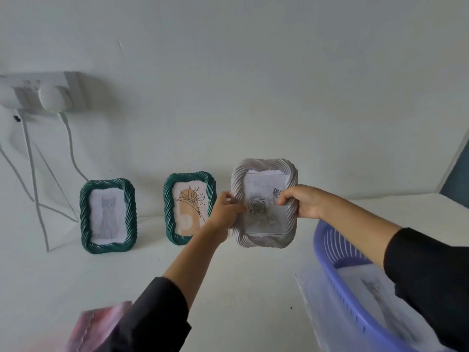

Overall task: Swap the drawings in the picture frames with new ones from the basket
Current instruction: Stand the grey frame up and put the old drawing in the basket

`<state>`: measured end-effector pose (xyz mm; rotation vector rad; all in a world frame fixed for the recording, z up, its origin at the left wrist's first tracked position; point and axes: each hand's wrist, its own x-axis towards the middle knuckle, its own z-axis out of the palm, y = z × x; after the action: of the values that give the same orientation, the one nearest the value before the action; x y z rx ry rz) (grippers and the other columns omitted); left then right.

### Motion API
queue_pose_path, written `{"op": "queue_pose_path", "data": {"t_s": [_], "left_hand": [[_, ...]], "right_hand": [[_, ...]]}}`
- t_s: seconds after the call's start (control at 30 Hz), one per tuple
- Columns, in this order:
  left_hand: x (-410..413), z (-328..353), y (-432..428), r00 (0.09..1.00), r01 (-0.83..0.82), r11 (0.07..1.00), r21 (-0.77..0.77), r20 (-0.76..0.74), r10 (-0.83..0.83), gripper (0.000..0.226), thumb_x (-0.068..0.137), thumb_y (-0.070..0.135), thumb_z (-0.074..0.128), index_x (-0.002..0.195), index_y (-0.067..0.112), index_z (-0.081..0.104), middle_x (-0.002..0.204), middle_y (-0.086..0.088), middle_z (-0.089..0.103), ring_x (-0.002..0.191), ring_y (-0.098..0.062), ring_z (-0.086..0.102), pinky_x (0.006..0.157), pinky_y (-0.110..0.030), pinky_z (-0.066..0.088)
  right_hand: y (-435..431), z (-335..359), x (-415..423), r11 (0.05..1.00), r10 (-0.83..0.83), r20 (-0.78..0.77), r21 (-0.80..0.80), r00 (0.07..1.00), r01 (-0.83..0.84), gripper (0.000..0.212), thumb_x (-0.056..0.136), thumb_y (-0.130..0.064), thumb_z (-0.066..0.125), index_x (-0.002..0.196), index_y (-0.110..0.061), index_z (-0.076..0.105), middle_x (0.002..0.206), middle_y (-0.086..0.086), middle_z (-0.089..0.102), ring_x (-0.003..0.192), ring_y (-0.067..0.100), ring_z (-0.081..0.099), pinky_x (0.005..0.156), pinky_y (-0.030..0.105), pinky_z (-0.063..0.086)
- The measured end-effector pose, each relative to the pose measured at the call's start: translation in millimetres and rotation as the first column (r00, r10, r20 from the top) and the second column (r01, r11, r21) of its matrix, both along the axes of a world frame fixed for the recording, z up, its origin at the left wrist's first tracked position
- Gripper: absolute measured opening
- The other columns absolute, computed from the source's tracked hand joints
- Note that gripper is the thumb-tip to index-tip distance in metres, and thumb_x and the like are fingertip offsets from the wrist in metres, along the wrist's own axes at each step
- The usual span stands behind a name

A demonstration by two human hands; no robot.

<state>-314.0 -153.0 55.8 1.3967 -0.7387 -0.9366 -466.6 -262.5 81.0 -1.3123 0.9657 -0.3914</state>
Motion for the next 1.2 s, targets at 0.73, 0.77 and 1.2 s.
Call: {"op": "queue_pose_path", "data": {"t_s": [0.73,0.77,1.2], "left_hand": [[24.2,-70.6,-93.9,0.997,-0.024,0.999,-0.041,-0.079,0.021,0.033,0.087,-0.013,0.049,0.11,0.008,0.037,0.103,-0.012,0.053,0.085,-0.019,0.056,0.068,-0.027,0.053],[23.7,-71.9,-92.0,0.998,-0.016,0.999,-0.037,-0.055,0.013,0.036,0.087,-0.014,0.048,0.113,0.008,0.038,0.106,-0.014,0.053,0.087,-0.02,0.056,0.068,-0.026,0.053],[12.9,-93.4,-66.5,0.993,0.031,0.999,0.037,0.109,-0.035,0.039,0.086,-0.01,0.053,0.111,0.019,0.043,0.09,-0.009,0.056,0.086,-0.025,0.054,0.081,-0.04,0.051]], "right_hand": [[-105.3,-50.9,31.3,0.992,0.066,-0.15,-0.099,0.986,-0.081,0.024,0.078,0.008,0.052,0.066,-0.013,0.055,0.064,0.003,0.053,0.061,0.014,0.049,0.058,0.024,0.041],[-104.1,-50.5,28.8,0.99,0.075,-0.156,-0.108,0.985,-0.092,0.023,0.078,0.008,0.054,0.069,-0.013,0.056,0.067,0.004,0.055,0.063,0.015,0.051,0.06,0.025,0.043],[-87.2,-49.0,-3.4,0.962,0.12,-0.374,-0.185,0.92,-0.201,0.021,0.08,-0.003,0.068,0.082,-0.019,0.055,0.081,0.0,0.062,0.073,0.014,0.058,0.072,0.028,0.05]]}}
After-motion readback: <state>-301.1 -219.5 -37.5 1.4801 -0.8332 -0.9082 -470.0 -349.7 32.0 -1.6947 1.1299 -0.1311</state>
